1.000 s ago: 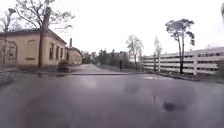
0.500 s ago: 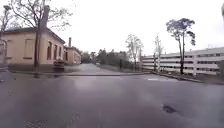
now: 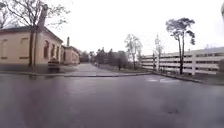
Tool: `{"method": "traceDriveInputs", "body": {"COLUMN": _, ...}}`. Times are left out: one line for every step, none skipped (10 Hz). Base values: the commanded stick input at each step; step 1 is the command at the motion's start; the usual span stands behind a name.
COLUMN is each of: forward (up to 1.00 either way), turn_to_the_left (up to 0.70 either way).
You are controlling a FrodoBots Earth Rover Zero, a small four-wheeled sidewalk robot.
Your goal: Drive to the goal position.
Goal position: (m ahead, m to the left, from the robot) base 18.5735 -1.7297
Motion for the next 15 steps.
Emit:
{"method": "traceDriveInputs", "body": {"forward": 1.0, "turn_to_the_left": 0.24}}
{"method": "traceDriveInputs", "body": {"forward": 1.0, "turn_to_the_left": 0.4}}
{"method": "traceDriveInputs", "body": {"forward": 1.0, "turn_to_the_left": 0.4}}
{"method": "traceDriveInputs", "body": {"forward": 1.0, "turn_to_the_left": 0.04}}
{"method": "traceDriveInputs", "body": {"forward": 1.0, "turn_to_the_left": 0.0}}
{"method": "traceDriveInputs", "body": {"forward": 1.0, "turn_to_the_left": 0.0}}
{"method": "traceDriveInputs", "body": {"forward": 1.0, "turn_to_the_left": 0.0}}
{"method": "traceDriveInputs", "body": {"forward": 1.0, "turn_to_the_left": 0.0}}
{"method": "traceDriveInputs", "body": {"forward": 1.0, "turn_to_the_left": 0.0}}
{"method": "traceDriveInputs", "body": {"forward": 1.0, "turn_to_the_left": 0.2}}
{"method": "traceDriveInputs", "body": {"forward": 1.0, "turn_to_the_left": 0.4}}
{"method": "traceDriveInputs", "body": {"forward": 1.0, "turn_to_the_left": 0.4}}
{"method": "traceDriveInputs", "body": {"forward": 1.0, "turn_to_the_left": 0.29}}
{"method": "traceDriveInputs", "body": {"forward": 1.0, "turn_to_the_left": 0.11}}
{"method": "traceDriveInputs", "body": {"forward": 1.0, "turn_to_the_left": 0.03}}
